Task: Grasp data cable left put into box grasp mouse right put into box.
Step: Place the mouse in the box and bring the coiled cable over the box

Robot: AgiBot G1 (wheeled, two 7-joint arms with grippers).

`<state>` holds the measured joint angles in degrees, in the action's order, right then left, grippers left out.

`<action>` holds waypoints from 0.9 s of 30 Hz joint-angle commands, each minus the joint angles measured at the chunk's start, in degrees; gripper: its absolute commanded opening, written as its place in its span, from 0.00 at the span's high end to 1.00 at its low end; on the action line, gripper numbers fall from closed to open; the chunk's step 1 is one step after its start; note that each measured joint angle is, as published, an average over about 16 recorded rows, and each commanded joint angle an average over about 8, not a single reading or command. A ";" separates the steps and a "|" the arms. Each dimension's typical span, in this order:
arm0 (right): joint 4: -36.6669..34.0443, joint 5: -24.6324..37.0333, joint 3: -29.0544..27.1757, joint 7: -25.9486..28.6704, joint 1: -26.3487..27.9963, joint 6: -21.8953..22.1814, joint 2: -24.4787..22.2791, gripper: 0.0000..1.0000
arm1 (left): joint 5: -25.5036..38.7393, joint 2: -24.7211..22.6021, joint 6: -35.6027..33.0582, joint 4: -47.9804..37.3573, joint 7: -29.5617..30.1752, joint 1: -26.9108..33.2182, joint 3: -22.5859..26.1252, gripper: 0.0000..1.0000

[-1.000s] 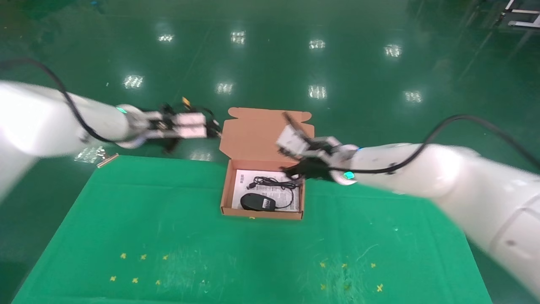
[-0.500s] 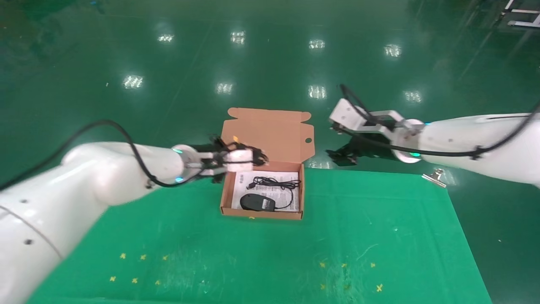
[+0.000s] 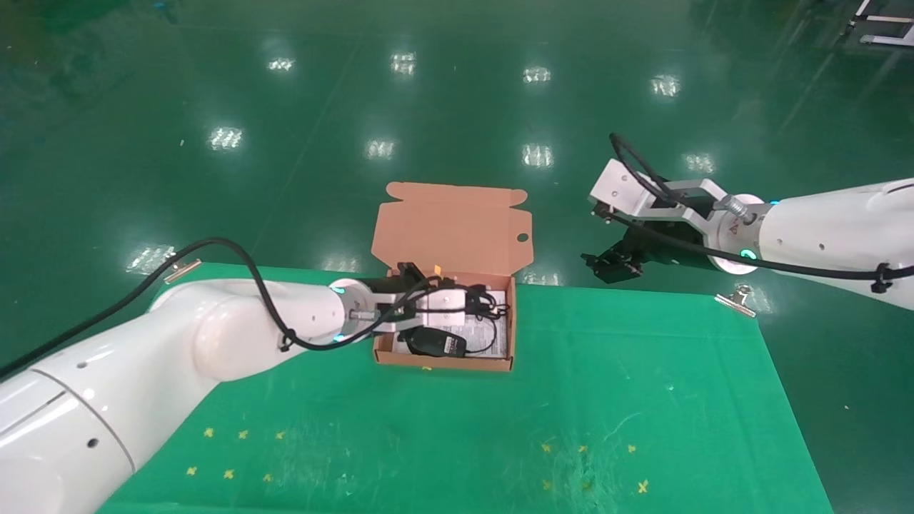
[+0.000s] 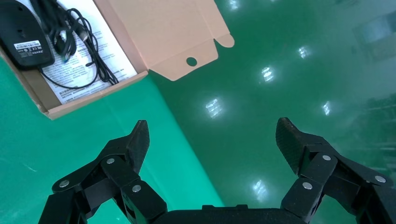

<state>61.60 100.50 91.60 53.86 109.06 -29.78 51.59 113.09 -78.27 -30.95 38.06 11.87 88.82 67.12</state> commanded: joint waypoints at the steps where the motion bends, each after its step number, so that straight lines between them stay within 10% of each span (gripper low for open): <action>1: 1.20 1.61 0.25 1.92 0.44 -0.25 -0.56 0.00 | -1.49 -0.06 0.18 0.30 -0.55 -0.08 0.99 0.99; 9: 3.41 4.56 0.71 5.12 1.09 -0.78 -1.45 0.00 | -4.86 -0.30 -0.35 0.42 -1.13 0.12 3.03 0.02; 27: 2.84 5.27 0.43 3.88 2.42 -0.71 -1.28 0.00 | -5.20 1.65 0.04 1.86 0.18 1.44 2.30 0.00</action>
<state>64.50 106.21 92.17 57.23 112.07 -31.02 50.39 108.10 -76.76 -30.50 39.33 12.28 90.91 69.15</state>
